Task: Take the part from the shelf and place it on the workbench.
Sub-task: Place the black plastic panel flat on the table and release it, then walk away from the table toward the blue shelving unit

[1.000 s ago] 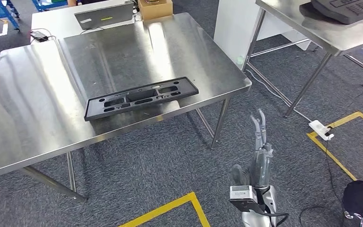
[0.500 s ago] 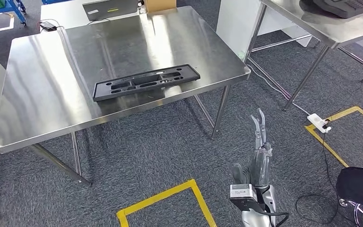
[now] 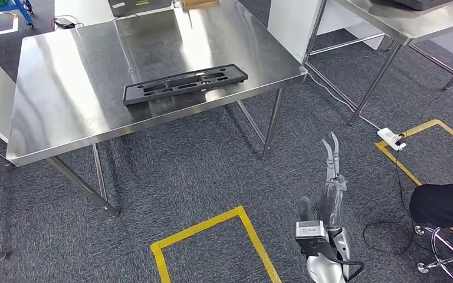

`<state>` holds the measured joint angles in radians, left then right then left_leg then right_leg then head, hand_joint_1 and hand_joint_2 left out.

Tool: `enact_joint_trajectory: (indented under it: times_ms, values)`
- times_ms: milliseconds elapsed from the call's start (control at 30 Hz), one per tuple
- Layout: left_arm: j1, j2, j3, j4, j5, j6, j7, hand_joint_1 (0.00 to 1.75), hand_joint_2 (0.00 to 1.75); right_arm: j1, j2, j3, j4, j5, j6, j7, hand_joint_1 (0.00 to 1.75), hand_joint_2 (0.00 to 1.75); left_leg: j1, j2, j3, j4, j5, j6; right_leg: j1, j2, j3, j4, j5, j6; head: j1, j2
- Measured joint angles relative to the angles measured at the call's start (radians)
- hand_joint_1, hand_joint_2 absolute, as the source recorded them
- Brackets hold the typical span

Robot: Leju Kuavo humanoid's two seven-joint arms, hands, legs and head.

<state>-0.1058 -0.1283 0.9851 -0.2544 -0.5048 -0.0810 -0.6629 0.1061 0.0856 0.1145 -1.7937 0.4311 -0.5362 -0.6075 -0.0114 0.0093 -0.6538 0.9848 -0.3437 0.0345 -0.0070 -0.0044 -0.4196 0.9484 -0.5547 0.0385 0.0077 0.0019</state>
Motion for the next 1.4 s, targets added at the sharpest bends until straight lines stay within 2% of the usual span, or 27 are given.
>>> enact_joint_trajectory:
  times_ms: [67,133,200,233,267,300,333,400,467,533,600,667,733,767,800,833,900,967,1000,1067,1133,1200,1267,1300,1333,1367,1400]
  values:
    - [0.0,0.001,0.001,0.0,-0.001,0.002,0.001,0.0,0.0,-0.002,0.0,-0.005,0.001,-0.01,0.008,-0.001,0.0,0.0,0.007,0.0,-0.009,0.003,-0.001,-0.014,-0.007,-0.001,-0.015,-0.002,0.013,-0.021,-0.001,0.0]
    - [0.001,0.001,0.003,0.0,0.001,0.004,0.002,0.0,0.0,-0.008,0.001,-0.007,0.005,-0.028,0.023,-0.002,0.0,0.0,0.014,-0.003,-0.034,0.062,-0.07,-0.027,-0.016,-0.003,-0.032,-0.003,0.036,-0.042,-0.002,0.0]
    - [0.001,0.001,0.006,0.0,0.005,0.006,0.003,0.0,0.0,-0.016,0.001,-0.007,0.013,-0.05,0.039,-0.002,0.0,0.0,0.02,-0.006,-0.073,0.191,-0.171,-0.039,-0.015,-0.004,-0.054,-0.002,0.055,-0.048,-0.002,0.0]
    - [0.001,0.002,0.007,0.0,0.007,0.006,0.003,0.0,0.0,-0.022,0.001,-0.007,0.019,-0.06,0.045,-0.003,0.0,0.0,0.023,-0.007,-0.087,0.251,-0.196,-0.044,-0.015,-0.004,-0.064,0.0,0.063,-0.045,-0.002,0.0]
    - [0.002,0.003,0.007,0.0,0.009,0.006,0.003,0.0,0.0,-0.027,0.001,-0.008,0.027,-0.069,0.05,-0.003,0.0,0.0,0.027,-0.007,-0.086,0.286,-0.202,-0.049,-0.016,-0.004,-0.072,0.001,0.07,-0.042,-0.002,0.0]
    - [0.003,0.004,0.008,0.0,0.011,0.007,0.002,0.0,0.0,-0.031,0.001,-0.008,0.034,-0.078,0.054,-0.005,0.0,0.0,0.031,-0.007,-0.067,0.282,-0.189,-0.053,-0.018,-0.005,-0.079,0.004,0.076,-0.037,-0.002,0.0]
    - [0.003,0.005,0.008,0.0,0.012,0.007,0.002,0.0,0.0,-0.036,0.001,-0.008,0.041,-0.088,0.058,-0.006,0.0,0.0,0.035,-0.007,-0.027,0.238,-0.167,-0.056,-0.02,-0.005,-0.085,0.007,0.081,-0.033,-0.002,0.0]
    - [0.003,0.006,0.009,0.0,0.011,0.007,-0.001,0.0,0.0,-0.046,0.001,-0.009,0.052,-0.111,0.067,-0.008,0.0,0.0,0.04,-0.008,0.075,0.099,-0.135,-0.059,-0.022,-0.005,-0.097,0.018,0.085,-0.024,-0.002,0.0]
    - [0.003,0.007,0.01,0.0,0.009,0.007,-0.004,0.0,0.0,-0.056,0.001,-0.01,0.059,-0.135,0.074,-0.01,0.0,0.0,0.038,-0.011,0.124,0.02,-0.135,-0.051,-0.018,-0.006,-0.108,0.026,0.089,-0.014,-0.001,0.0]
    - [0.003,0.007,0.012,0.0,0.006,0.007,-0.004,0.0,0.0,-0.062,0.001,-0.011,0.064,-0.151,0.079,-0.011,0.0,0.0,0.031,-0.012,0.121,0.012,-0.137,-0.032,-0.013,-0.005,-0.115,0.025,0.097,0.002,0.003,0.0]
    - [0.002,0.005,0.014,0.0,0.003,0.007,-0.005,0.0,0.0,-0.064,0.0,-0.014,0.067,-0.164,0.083,-0.011,0.0,0.0,0.029,-0.003,0.116,0.002,-0.126,-0.008,-0.013,-0.003,-0.133,0.047,0.086,0.01,0.005,0.0]
    - [0.002,0.004,0.015,0.0,0.002,0.007,-0.004,0.0,0.0,-0.064,-0.001,-0.018,0.071,-0.176,0.089,-0.012,0.0,0.0,0.028,0.009,0.109,-0.005,-0.115,0.01,-0.015,-0.001,-0.185,0.148,0.034,0.004,0.007,0.0]
    - [0.002,0.004,0.018,0.0,0.001,0.007,-0.004,0.0,0.0,-0.061,-0.002,-0.022,0.076,-0.186,0.093,-0.013,0.0,0.0,0.024,0.019,0.1,-0.005,-0.109,0.018,-0.014,0.0,-0.252,0.291,-0.023,-0.001,0.008,0.0]
    - [0.003,0.003,0.02,0.0,0.001,0.007,-0.004,0.0,0.0,-0.06,-0.002,-0.025,0.078,-0.189,0.095,-0.013,0.0,0.0,0.021,0.026,0.097,-0.005,-0.107,0.019,-0.014,0.0,-0.269,0.331,-0.035,0.002,0.008,0.0]
    - [0.003,0.002,0.021,0.0,0.001,0.007,-0.004,0.0,0.0,-0.059,-0.003,-0.027,0.081,-0.192,0.096,-0.014,0.0,0.0,0.019,0.032,0.095,-0.004,-0.105,0.019,-0.014,0.0,-0.265,0.333,-0.032,0.008,0.008,0.0]
    - [0.003,0.001,0.022,0.0,0.0,0.007,-0.004,0.0,0.0,-0.058,-0.003,-0.029,0.083,-0.194,0.097,-0.014,0.0,0.0,0.018,0.039,0.094,-0.004,-0.104,0.019,-0.014,-0.002,-0.239,0.29,-0.014,0.014,0.008,0.0]
    - [0.003,0.0,0.023,0.0,-0.001,0.007,-0.004,0.0,0.0,-0.059,-0.004,-0.032,0.085,-0.201,0.1,-0.016,0.0,0.0,0.014,0.053,0.096,-0.002,-0.104,0.016,-0.011,-0.034,-0.152,0.134,0.036,0.021,0.008,0.0]
    - [0.003,0.0,0.025,0.0,-0.002,0.008,-0.004,0.0,0.0,-0.061,-0.003,-0.032,0.085,-0.207,0.104,-0.019,0.0,0.0,0.008,0.069,0.097,0.001,-0.105,0.007,-0.004,-0.062,-0.103,0.033,0.066,0.012,0.007,0.0]
    - [0.003,0.0,0.026,0.0,-0.002,0.008,-0.004,0.0,0.0,-0.061,-0.004,-0.032,0.085,-0.211,0.107,-0.02,0.0,0.0,0.005,0.077,0.098,0.002,-0.106,0.002,0.0,-0.063,-0.102,0.021,0.07,0.005,0.006,0.0]
    - [0.002,0.0,0.029,0.0,-0.002,0.008,-0.004,0.0,0.0,-0.06,-0.005,-0.034,0.086,-0.218,0.111,-0.022,0.0,0.0,0.008,0.091,0.098,0.004,-0.107,-0.008,-0.004,-0.04,-0.104,0.021,0.078,-0.008,0.005,0.0]
    - [0.002,0.001,0.032,0.0,0.0,0.008,-0.004,0.0,0.0,-0.06,-0.006,-0.036,0.087,-0.224,0.116,-0.024,0.0,0.0,0.015,0.065,0.085,0.04,-0.139,-0.021,-0.013,-0.02,-0.103,0.018,0.088,-0.023,0.004,0.0]
    - [0.004,0.002,0.034,0.001,0.003,0.008,-0.005,0.0,0.0,-0.062,-0.006,-0.036,0.09,-0.23,0.122,-0.028,0.0,0.0,0.021,0.016,0.038,0.153,-0.211,-0.031,-0.015,0.0,-0.107,0.018,0.094,-0.032,0.004,0.0]
    - [0.008,0.002,0.037,0.001,0.006,0.009,-0.005,0.0,0.0,-0.062,-0.006,-0.036,0.096,-0.239,0.127,-0.031,0.0,0.0,0.023,-0.002,-0.015,0.271,-0.26,-0.036,-0.013,0.021,-0.113,0.022,0.097,-0.035,0.004,0.0]
    - [0.01,0.002,0.038,0.001,0.008,0.009,-0.005,0.0,0.0,-0.062,-0.006,-0.037,0.1,-0.244,0.129,-0.033,0.0,0.0,0.023,-0.003,-0.022,0.286,-0.255,-0.036,-0.013,0.033,-0.115,0.024,0.097,-0.036,0.004,0.0]
    - [0.01,0.002,0.04,0.001,0.01,0.01,-0.005,0.0,0.0,-0.063,-0.006,-0.037,0.103,-0.25,0.129,-0.034,0.0,0.0,0.024,-0.006,-0.011,0.263,-0.231,-0.035,-0.012,0.047,-0.117,0.027,0.097,-0.036,0.004,0.0]
    - [0.01,0.003,0.041,0.001,0.012,0.011,-0.006,0.0,0.0,-0.065,-0.007,-0.037,0.107,-0.254,0.13,-0.036,0.0,0.0,0.025,-0.013,0.016,0.206,-0.194,-0.033,-0.012,0.059,-0.117,0.031,0.097,-0.036,0.004,0.0]
    - [0.01,0.003,0.044,0.001,0.012,0.011,-0.006,0.0,0.0,-0.068,-0.007,-0.037,0.11,-0.258,0.13,-0.037,0.0,0.0,0.027,-0.034,0.049,0.137,-0.162,-0.03,-0.013,0.072,-0.118,0.033,0.097,-0.034,0.004,0.0]
